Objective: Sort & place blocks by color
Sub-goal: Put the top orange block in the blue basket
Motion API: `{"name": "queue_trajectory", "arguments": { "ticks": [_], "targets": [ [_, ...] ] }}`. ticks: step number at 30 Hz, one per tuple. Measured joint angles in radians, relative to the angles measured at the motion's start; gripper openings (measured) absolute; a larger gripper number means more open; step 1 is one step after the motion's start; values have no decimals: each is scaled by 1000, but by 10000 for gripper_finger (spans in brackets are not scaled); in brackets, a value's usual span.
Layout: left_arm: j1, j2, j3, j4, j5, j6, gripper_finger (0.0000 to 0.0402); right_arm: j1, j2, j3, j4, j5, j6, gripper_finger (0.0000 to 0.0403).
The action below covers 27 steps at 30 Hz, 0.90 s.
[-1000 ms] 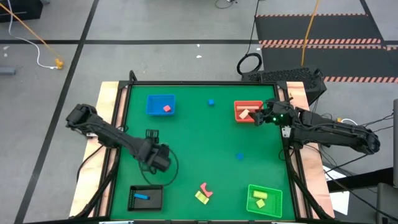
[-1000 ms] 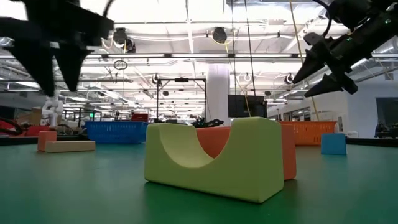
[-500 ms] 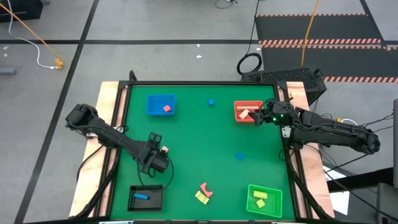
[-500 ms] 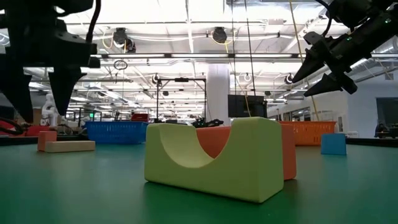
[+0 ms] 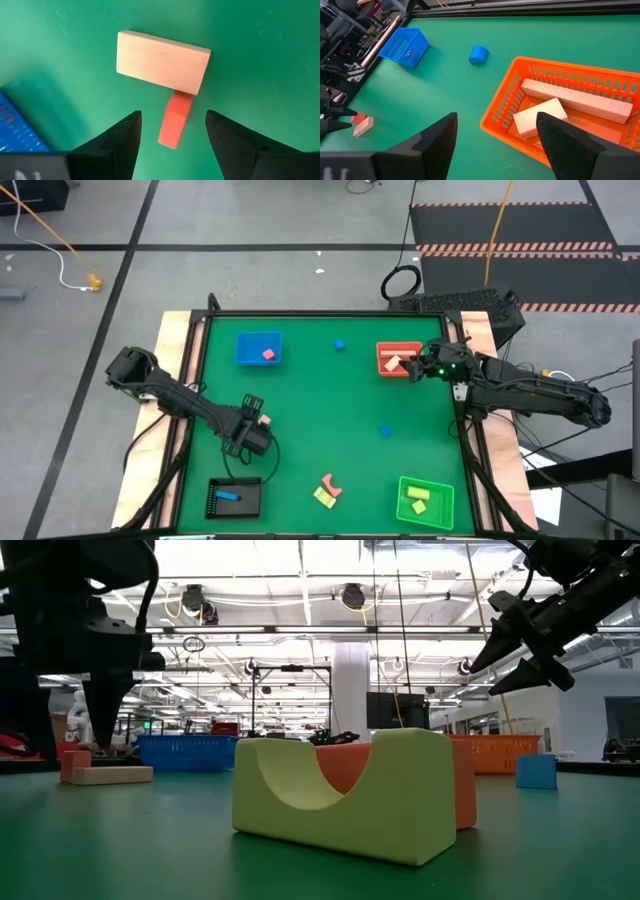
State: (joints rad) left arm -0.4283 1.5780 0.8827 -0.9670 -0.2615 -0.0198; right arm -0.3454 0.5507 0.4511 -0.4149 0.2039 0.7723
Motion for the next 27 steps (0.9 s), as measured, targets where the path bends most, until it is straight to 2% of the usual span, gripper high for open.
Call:
{"name": "queue_trajectory", "arguments": {
  "ticks": [4,7,12,15,23,27],
  "targets": [
    [13,0,-6,5,0,3,195,0,0,0,0,0,0,260],
    [22,0,-6,8,2,0,161,0,0,0,0,0,0,260],
    [42,0,-6,9,114,0,85,0,0,0,0,0,0,260],
    [48,0,-5,9,120,-8,57,0,0,0,0,0,-2,260],
    [62,0,-5,44,85,-59,68,0,0,0,0,0,-3,260],
    [61,0,2,22,74,-108,54,0,0,0,0,1,-7,260]
  ]
}}
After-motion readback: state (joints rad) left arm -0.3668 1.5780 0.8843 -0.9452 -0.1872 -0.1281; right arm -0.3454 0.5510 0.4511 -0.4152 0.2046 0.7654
